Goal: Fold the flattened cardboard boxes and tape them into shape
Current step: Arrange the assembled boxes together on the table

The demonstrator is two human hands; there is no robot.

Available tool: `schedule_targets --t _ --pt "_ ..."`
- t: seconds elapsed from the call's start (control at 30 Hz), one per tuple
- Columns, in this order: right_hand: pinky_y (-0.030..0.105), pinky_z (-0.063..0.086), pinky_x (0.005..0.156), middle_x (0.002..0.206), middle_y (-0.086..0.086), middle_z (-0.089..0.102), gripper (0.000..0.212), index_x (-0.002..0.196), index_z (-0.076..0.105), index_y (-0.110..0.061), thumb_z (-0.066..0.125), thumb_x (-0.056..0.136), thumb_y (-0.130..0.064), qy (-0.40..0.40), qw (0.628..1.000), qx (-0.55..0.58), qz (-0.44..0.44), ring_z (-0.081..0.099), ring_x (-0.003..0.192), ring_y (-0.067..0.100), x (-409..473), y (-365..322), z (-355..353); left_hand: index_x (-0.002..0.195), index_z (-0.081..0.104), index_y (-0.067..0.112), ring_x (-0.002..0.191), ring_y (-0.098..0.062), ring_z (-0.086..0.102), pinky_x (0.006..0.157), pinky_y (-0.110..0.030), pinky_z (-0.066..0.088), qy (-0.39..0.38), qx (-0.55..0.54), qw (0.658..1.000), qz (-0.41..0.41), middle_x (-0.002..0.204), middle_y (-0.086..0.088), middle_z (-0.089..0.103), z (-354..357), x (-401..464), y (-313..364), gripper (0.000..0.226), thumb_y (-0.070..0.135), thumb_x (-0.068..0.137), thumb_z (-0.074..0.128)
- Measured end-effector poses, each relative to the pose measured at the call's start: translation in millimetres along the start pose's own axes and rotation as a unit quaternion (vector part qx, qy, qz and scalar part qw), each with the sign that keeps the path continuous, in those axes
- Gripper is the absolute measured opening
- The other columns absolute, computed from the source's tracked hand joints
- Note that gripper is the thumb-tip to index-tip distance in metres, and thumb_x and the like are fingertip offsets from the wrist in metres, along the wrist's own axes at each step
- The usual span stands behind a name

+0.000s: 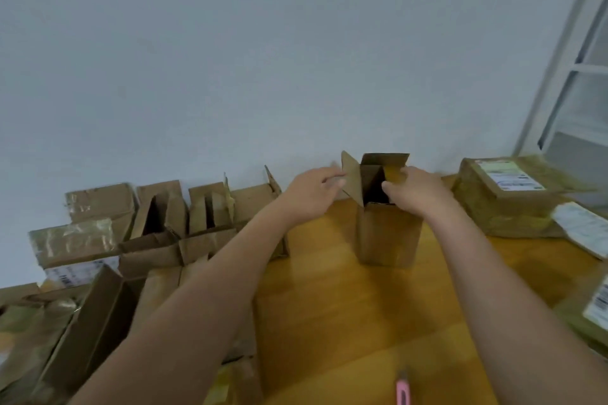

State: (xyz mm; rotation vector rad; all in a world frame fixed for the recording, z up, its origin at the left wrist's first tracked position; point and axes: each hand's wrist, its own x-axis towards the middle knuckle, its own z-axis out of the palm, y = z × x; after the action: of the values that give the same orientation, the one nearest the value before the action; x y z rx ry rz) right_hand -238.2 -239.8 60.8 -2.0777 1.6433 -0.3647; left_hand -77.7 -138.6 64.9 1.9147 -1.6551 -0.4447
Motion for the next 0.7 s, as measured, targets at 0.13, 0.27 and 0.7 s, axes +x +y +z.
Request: schedule_targets --t 0.13,0.27,0.7 --pt "0.047 0.052 0.09 0.149 0.006 0.042 0.057 0.15 0.036 -0.023 0.056 0.098 -0.032 -0.096 0.972 0.216 -0.006 0.049 0.123 0.031 -5.0 31.5 2.0 0.069 0.042 0.013 0.07 -0.02 0.042 0.065 -0.028 0.035 -0.018 -0.051 0.997 -0.055 0.072 -0.009 0.038 27.8 13.8 13.1 0.041 0.034 0.105 0.041" --pt "0.044 0.049 0.102 0.146 0.004 0.047 0.053 0.145 0.044 -0.017 0.06 0.096 -0.027 -0.061 0.965 0.245 -0.067 0.05 0.126 0.024 2.5 27.3 13.2 0.055 0.036 0.014 0.051 -0.015 0.042 0.068 -0.027 0.045 0.029 -0.022 0.995 -0.097 0.051 -0.002 0.032 23.3 9.5 12.5 0.051 0.027 0.103 0.047" --pt "0.04 0.031 0.116 0.157 -0.006 0.031 0.058 0.152 0.03 -0.026 0.037 0.101 -0.052 -0.121 0.923 0.328 -0.159 0.03 0.144 0.019 -20.0 -12.0 48.1 0.15 0.033 0.012 0.077 -0.017 0.066 0.071 -0.028 0.056 0.087 0.033 0.976 -0.196 0.092 0.003 0.055 -12.6 -13.2 -11.5 0.055 0.02 0.1 0.053"
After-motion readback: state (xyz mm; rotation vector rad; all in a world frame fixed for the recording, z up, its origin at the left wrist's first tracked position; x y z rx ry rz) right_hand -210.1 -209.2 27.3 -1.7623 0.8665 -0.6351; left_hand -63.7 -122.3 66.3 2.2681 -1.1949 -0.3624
